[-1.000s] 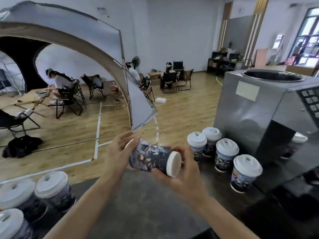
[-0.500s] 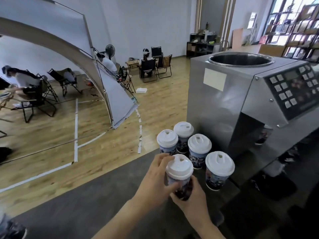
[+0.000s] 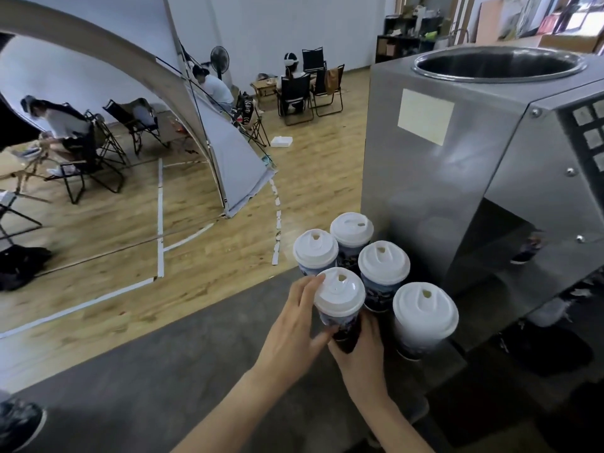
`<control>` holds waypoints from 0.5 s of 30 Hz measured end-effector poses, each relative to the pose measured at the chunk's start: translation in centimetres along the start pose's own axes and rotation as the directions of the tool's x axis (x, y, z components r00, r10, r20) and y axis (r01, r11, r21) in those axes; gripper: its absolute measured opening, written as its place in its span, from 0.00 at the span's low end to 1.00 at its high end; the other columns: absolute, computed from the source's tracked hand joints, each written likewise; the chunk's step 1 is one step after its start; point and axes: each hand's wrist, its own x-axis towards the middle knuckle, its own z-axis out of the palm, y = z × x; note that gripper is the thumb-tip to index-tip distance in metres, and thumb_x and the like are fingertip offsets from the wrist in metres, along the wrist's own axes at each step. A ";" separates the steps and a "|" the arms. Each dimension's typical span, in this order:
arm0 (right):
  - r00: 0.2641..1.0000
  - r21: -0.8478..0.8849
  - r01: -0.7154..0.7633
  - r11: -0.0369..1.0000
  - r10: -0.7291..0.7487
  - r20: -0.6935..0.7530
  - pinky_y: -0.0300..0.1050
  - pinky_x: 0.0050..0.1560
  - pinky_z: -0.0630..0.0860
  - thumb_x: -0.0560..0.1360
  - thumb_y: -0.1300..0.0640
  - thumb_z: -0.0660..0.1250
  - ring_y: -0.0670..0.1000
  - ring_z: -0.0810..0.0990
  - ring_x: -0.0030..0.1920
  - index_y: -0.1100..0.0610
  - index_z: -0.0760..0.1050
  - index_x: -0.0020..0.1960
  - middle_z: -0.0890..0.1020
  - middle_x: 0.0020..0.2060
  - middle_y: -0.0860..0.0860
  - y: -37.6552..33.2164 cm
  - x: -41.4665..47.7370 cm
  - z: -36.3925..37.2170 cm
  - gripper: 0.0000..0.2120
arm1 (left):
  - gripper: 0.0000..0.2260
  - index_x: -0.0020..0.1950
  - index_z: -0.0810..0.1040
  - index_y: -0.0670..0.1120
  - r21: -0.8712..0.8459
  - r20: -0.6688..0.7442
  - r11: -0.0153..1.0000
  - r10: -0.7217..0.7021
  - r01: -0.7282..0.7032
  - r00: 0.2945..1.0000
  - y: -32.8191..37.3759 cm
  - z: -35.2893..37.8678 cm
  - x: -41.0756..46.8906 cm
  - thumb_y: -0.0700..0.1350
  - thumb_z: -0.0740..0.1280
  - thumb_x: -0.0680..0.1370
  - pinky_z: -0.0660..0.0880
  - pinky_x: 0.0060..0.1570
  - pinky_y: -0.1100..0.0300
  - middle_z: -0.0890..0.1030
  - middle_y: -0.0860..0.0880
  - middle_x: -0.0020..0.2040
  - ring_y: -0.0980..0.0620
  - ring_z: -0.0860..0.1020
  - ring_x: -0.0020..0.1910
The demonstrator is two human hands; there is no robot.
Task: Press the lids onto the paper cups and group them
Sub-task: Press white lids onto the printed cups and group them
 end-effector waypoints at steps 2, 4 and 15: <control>1.000 0.031 -0.018 0.999 0.018 -0.012 0.49 0.73 0.69 0.70 0.61 0.81 0.53 0.72 0.73 0.59 0.67 0.76 0.74 0.71 0.54 0.0 -0.3 -0.3 0.39 | 0.35 0.80 0.60 0.50 -0.020 0.000 1.000 -0.008 0.008 1.000 0.1 0.1 -0.2 0.48 0.75 0.78 0.62 0.60 0.82 0.62 0.55 0.77 0.59 0.69 0.71; 0.999 0.098 -0.050 0.994 0.051 0.000 0.50 0.74 0.70 0.69 0.62 0.82 0.51 0.73 0.72 0.60 0.66 0.77 0.73 0.72 0.53 -0.1 -0.9 -0.7 0.42 | 0.35 0.80 0.59 0.52 -0.049 -0.031 0.999 -0.015 0.014 0.999 0.1 0.2 -0.5 0.48 0.74 0.78 0.65 0.63 0.77 0.63 0.57 0.77 0.62 0.69 0.70; 0.943 0.353 -0.109 0.929 -0.016 0.334 0.25 0.57 0.75 0.67 0.78 0.77 0.30 0.82 0.49 0.61 0.74 0.62 0.81 0.60 0.65 -2.2 -9.2 4.0 0.29 | 0.22 0.73 0.69 0.48 -0.049 -0.336 0.943 -0.326 0.329 0.884 -2.2 -3.0 -14.9 0.50 0.68 0.81 0.72 0.68 0.60 0.69 0.55 0.72 0.60 0.72 0.68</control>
